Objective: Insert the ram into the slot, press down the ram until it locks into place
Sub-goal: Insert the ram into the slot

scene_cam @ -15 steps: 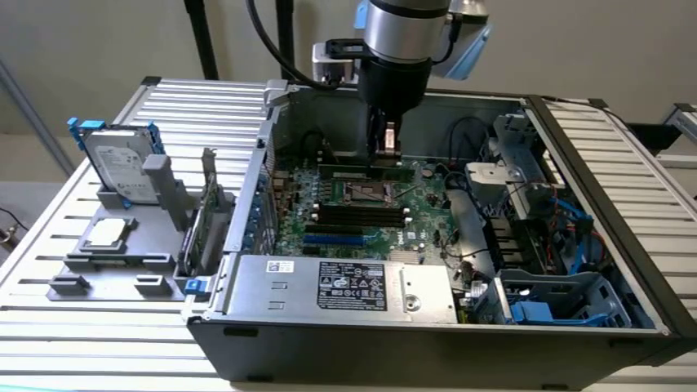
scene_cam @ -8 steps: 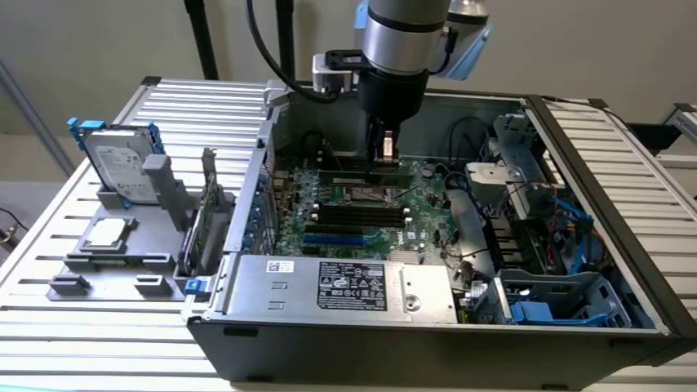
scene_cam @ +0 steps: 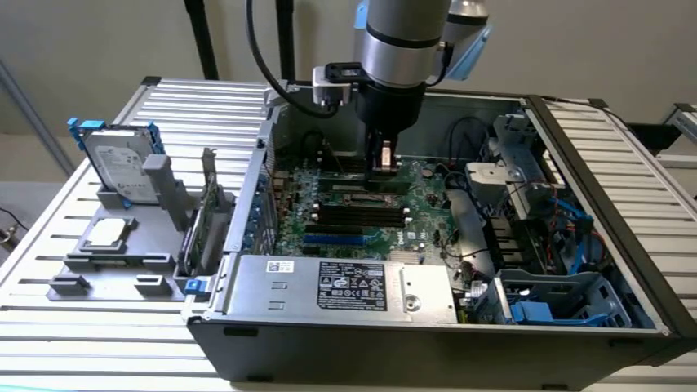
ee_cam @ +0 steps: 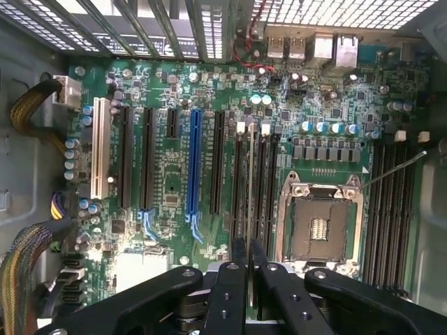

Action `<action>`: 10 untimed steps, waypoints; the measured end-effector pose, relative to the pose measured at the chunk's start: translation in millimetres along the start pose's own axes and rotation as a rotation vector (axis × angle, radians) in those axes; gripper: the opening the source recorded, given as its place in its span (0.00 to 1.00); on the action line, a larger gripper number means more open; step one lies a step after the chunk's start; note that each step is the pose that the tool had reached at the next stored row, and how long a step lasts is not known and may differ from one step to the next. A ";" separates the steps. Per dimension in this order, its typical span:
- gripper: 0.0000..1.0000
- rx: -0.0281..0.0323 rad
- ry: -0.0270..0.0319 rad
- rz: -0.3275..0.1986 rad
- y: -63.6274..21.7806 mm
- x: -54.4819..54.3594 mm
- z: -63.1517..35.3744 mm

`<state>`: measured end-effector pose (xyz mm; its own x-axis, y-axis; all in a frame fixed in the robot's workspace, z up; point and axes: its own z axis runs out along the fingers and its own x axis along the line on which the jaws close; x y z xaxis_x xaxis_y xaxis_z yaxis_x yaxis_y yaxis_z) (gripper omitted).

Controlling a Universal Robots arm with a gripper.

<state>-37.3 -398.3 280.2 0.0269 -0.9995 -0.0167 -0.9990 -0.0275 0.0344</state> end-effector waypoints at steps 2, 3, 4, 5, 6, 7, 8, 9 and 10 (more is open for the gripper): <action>0.13 0.0000 -0.0001 0.000 -0.1 0.2 3.8; 0.13 0.0000 0.0000 0.000 -0.1 0.4 5.5; 0.13 -0.0001 0.0001 0.000 -0.2 0.7 7.3; 0.13 0.0000 0.0001 0.000 -0.4 1.2 9.2; 0.13 0.0000 -0.0001 0.000 -0.5 1.7 11.0; 0.13 0.0000 0.0000 0.000 -0.6 2.2 12.7; 0.13 0.0000 0.0000 0.000 -0.6 2.7 14.6; 0.13 0.0000 0.0000 0.000 -0.7 3.2 16.3; 0.13 0.0000 0.0000 0.000 -0.9 3.6 18.2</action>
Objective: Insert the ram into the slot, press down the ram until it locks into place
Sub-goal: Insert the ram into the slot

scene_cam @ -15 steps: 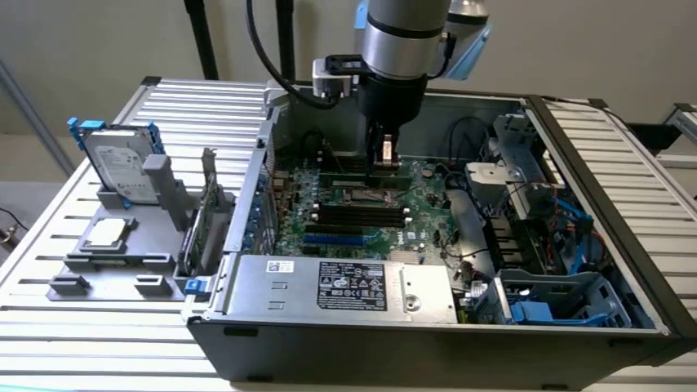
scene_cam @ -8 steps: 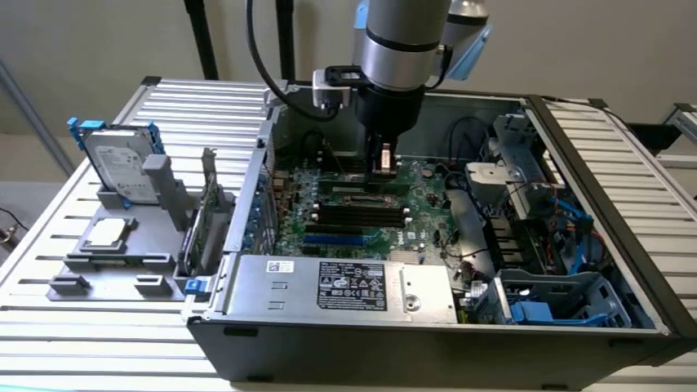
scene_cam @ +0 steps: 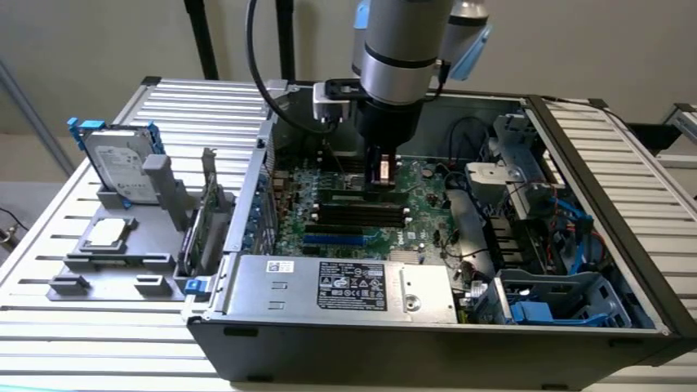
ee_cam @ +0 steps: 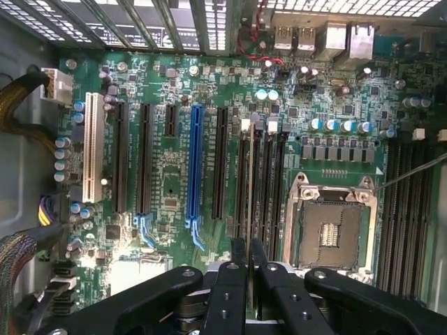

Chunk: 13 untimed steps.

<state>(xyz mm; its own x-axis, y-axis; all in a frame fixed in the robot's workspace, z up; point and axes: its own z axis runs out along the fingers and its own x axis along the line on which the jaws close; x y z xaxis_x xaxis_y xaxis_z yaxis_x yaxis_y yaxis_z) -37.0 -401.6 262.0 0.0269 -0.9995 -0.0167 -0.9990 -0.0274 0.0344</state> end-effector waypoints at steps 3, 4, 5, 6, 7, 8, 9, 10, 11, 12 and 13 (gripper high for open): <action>0.13 0.0000 0.0000 0.000 -0.5 1.1 5.5; 0.13 0.0000 -0.0001 0.000 -0.5 1.3 6.8; 0.13 0.0000 0.0001 0.000 -0.6 1.5 7.6; 0.13 -0.0001 0.0002 0.000 -0.6 1.6 8.2; 0.13 0.0000 0.0002 0.000 -0.7 1.7 8.9; 0.13 0.0000 0.0002 0.000 -0.7 1.8 9.5; 0.13 0.0000 0.0003 0.000 -0.7 1.8 10.3; 0.13 0.0000 0.0004 0.000 -0.7 1.8 11.0; 0.13 0.0001 0.0005 0.000 -0.8 1.8 11.8; 0.13 -0.0001 0.0010 0.000 -0.8 1.9 12.4; 0.13 -0.0001 0.0013 0.000 -0.8 1.9 13.2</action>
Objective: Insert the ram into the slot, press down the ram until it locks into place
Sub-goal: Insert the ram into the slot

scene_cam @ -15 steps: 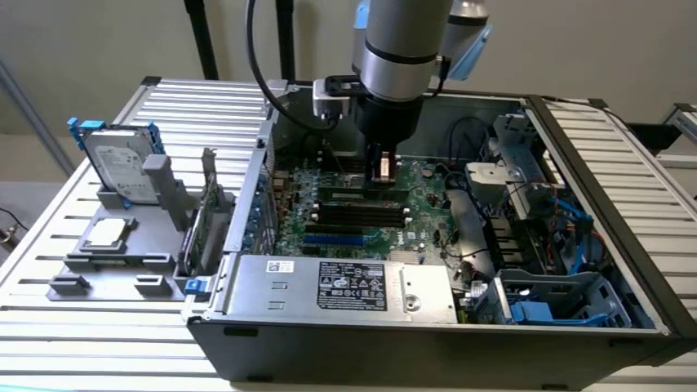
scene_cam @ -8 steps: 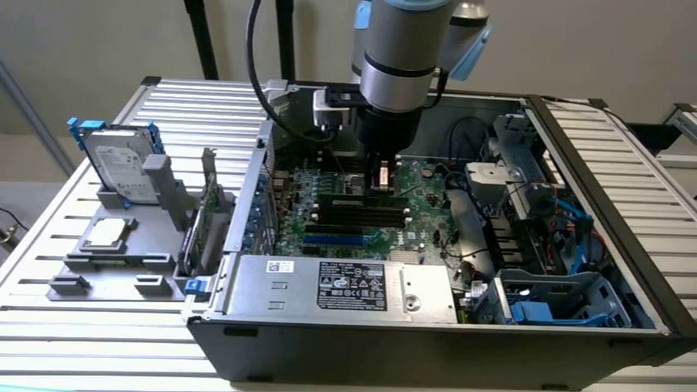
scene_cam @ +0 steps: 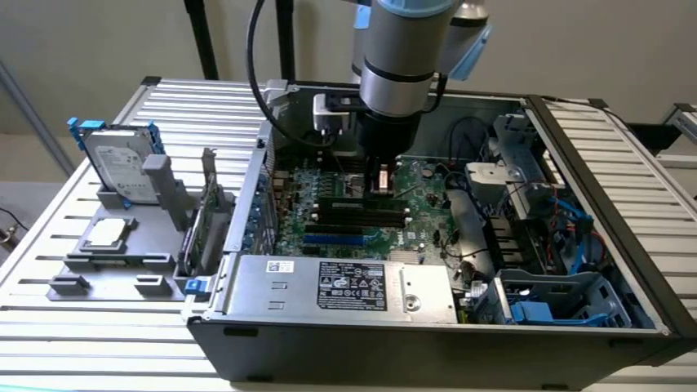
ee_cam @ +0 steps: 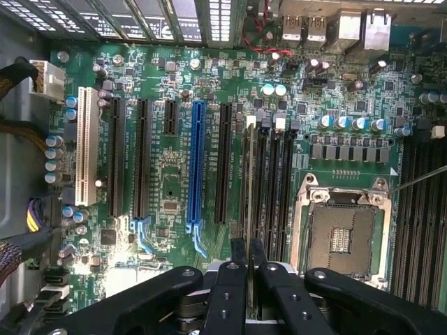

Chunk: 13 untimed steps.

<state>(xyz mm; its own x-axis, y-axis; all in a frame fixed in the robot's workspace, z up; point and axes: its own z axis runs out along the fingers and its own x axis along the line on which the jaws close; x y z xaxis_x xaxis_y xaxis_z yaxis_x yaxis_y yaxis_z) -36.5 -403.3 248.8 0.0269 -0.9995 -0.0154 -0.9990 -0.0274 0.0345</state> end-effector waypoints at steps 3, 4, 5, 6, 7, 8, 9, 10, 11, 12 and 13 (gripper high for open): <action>0.13 -0.0001 0.0012 0.000 -0.1 0.1 2.7; 0.13 0.0000 0.0012 0.000 -0.1 0.1 3.6; 0.13 0.0000 0.0013 0.000 -0.1 0.1 4.5; 0.13 -0.0001 0.0015 0.000 -0.2 0.1 5.4; 0.13 0.0000 0.0016 0.000 -0.2 0.1 6.2; 0.13 0.0000 0.0016 0.000 -0.2 0.1 7.0; 0.13 0.0001 0.0016 0.000 -0.3 0.1 7.6; 0.13 0.0000 0.0017 0.000 -0.3 0.1 8.1; 0.13 0.0000 0.0018 0.000 -0.3 0.1 8.4; 0.13 -0.0001 0.0019 0.000 -0.3 0.2 8.8; 0.13 0.0000 0.0018 0.000 -0.4 0.1 9.2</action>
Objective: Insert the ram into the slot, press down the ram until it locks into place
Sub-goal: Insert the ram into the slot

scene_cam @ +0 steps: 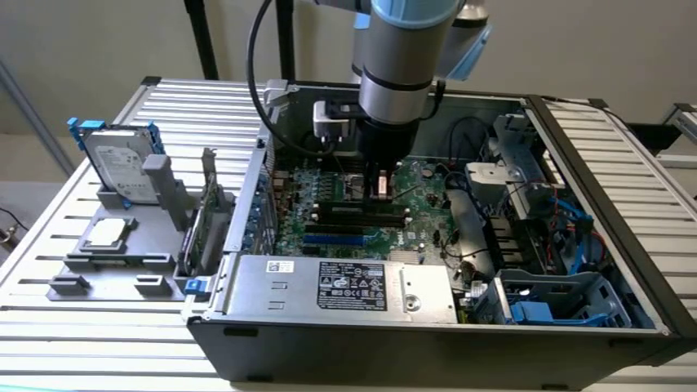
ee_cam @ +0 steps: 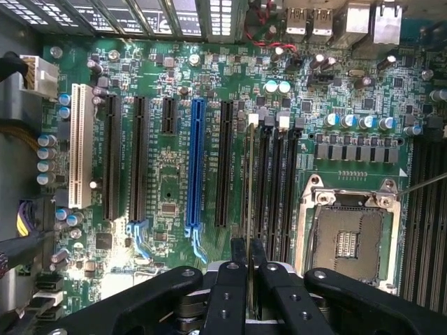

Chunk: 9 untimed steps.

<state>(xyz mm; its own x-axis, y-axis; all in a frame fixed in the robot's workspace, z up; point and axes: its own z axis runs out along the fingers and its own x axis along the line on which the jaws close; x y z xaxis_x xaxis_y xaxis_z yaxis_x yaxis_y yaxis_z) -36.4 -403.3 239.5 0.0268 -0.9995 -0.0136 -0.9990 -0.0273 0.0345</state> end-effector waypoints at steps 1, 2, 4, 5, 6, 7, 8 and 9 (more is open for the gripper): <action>0.13 0.0000 -0.0001 0.000 -0.2 0.0 0.5; 0.13 0.0000 -0.0001 0.000 -0.4 0.0 0.9; 0.13 0.0000 -0.0001 0.000 -0.7 0.0 1.9; 0.13 0.0000 0.0000 0.000 -0.8 0.0 2.4; 0.13 0.0000 0.0000 0.000 -0.9 0.1 2.9; 0.13 0.0000 0.0000 0.000 -1.0 0.1 3.3; 0.13 0.0000 0.0000 0.000 -1.1 0.1 3.8; 0.13 0.0000 0.0000 0.000 -1.1 0.1 4.3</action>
<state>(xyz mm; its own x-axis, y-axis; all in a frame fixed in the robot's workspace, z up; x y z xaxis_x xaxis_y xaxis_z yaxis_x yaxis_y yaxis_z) -35.4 -403.3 235.2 0.0269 -0.9995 -0.0136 -0.9990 -0.0273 0.0345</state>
